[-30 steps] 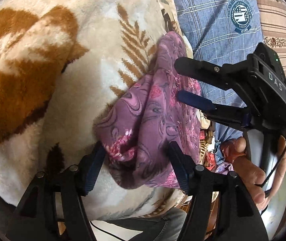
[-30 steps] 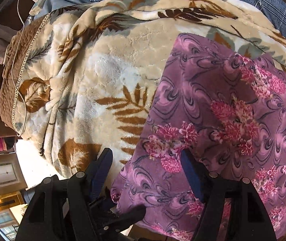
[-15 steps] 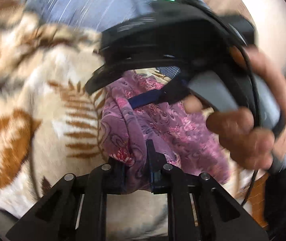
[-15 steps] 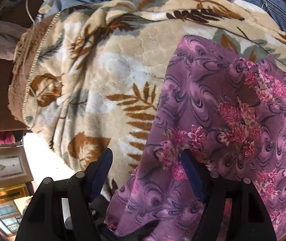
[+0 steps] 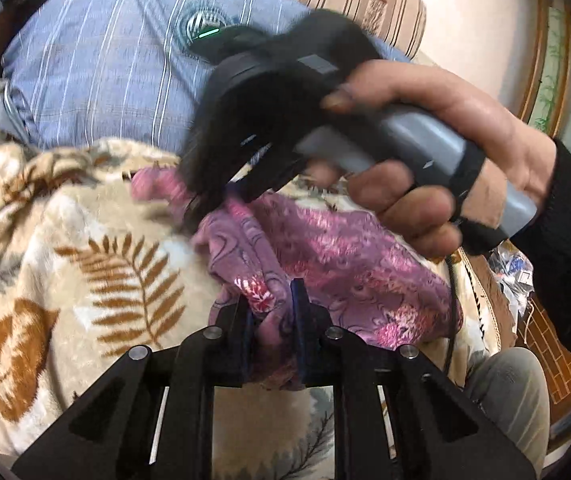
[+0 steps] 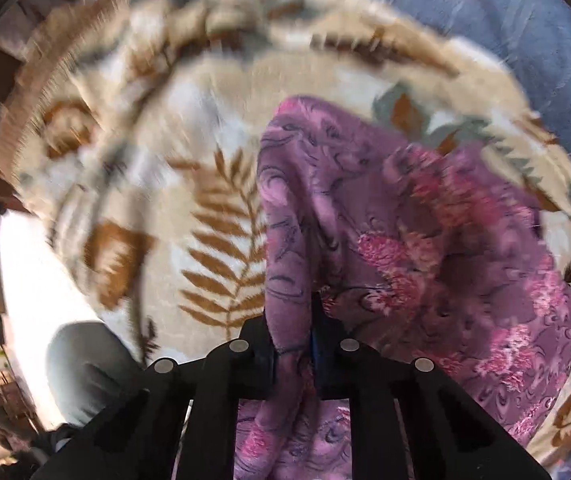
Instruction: Fold small clothes
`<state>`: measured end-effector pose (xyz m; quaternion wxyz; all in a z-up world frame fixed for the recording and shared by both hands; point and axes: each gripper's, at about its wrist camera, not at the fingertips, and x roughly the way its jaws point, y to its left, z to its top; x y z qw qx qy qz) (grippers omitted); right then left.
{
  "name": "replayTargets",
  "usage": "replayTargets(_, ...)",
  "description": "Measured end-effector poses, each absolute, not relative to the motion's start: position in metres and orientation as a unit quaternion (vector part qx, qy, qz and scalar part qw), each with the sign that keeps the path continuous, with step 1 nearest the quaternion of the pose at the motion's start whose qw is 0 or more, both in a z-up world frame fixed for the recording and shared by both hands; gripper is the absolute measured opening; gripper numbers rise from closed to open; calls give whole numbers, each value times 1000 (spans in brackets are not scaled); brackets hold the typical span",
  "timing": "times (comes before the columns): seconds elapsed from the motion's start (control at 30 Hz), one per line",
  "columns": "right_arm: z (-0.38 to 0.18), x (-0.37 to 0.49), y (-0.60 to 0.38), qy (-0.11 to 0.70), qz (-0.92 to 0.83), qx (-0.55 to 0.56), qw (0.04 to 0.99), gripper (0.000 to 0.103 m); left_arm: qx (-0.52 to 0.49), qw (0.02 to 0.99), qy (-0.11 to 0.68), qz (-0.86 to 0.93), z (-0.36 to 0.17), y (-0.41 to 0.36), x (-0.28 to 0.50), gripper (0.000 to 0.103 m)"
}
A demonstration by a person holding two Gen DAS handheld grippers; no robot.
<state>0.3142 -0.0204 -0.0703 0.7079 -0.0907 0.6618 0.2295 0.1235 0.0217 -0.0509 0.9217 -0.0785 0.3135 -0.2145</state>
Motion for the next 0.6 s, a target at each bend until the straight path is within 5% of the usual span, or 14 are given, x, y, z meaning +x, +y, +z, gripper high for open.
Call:
replayTargets(0.27,-20,305,-121,594,265,53,758,12,-84,906,323,-260,-17,-8,128,13)
replayTargets(0.6,-9,274,-294,511,259,226,788,12,23,882,339,-326,11,-166,115,9)
